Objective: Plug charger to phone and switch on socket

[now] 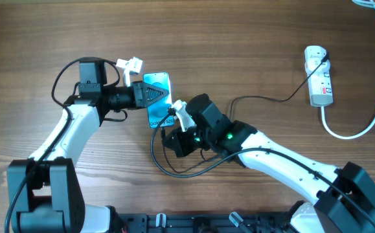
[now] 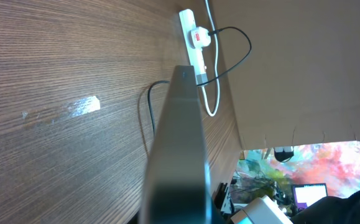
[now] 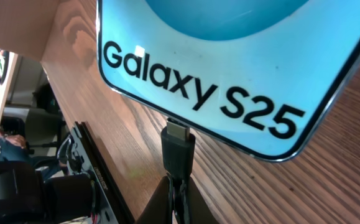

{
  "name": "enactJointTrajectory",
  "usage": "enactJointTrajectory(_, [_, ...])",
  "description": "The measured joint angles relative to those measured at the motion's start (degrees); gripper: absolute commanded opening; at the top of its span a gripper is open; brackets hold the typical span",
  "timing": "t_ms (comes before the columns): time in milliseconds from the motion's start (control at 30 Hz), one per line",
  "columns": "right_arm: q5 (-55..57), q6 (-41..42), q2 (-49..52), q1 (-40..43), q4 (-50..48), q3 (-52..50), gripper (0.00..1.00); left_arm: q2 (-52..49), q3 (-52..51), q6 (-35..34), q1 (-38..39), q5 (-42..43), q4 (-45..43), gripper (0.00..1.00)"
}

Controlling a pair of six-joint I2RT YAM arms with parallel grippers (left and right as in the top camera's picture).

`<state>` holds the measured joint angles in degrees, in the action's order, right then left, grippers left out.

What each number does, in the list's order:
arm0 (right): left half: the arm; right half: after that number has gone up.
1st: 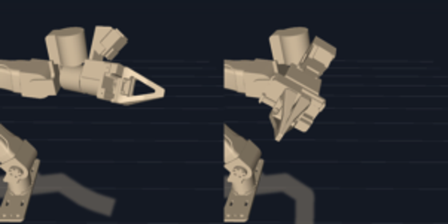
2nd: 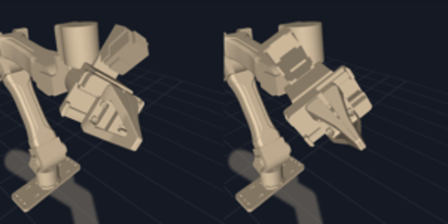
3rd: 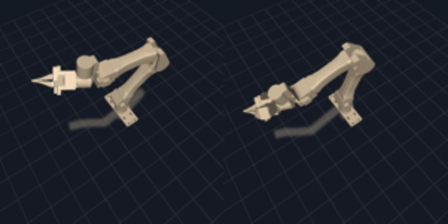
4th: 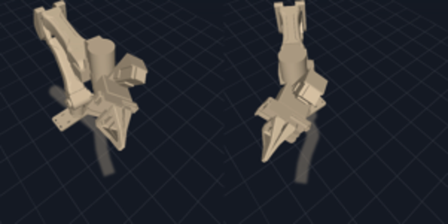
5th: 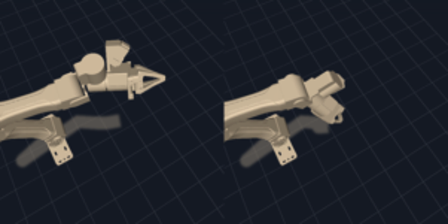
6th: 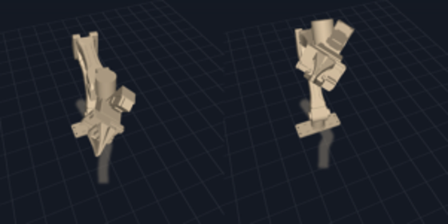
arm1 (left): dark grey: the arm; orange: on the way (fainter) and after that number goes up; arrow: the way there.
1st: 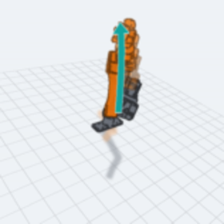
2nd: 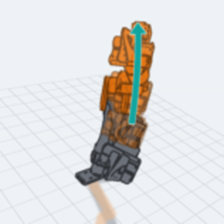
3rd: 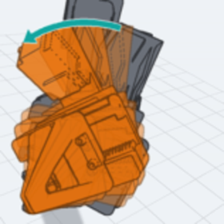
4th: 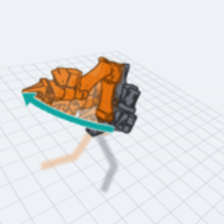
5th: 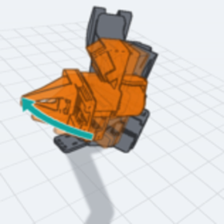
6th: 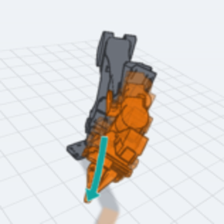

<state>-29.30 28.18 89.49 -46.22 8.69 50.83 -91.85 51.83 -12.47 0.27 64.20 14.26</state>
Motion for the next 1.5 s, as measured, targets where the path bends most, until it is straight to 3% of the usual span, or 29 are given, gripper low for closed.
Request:
enactJointTrajectory(1100, [-0.2,2.23,0.0,-0.11,-0.11,0.0,0.04,0.0,0.0,0.02,0.0,0.2,-1.2,0.04])
enactJointTrajectory(1367, [1.31,3.23,0.0,-0.09,8.17,0.22,0.04,0.0,0.0,-0.35,-1.25,-3.76,-1.86,0.04])
enactJointTrajectory(1500, [5.05,3.96,0.0,1.75,17.03,0.61,0.04,0.0,-0.02,-2.03,-3.76,-7.98,-0.44,0.04])
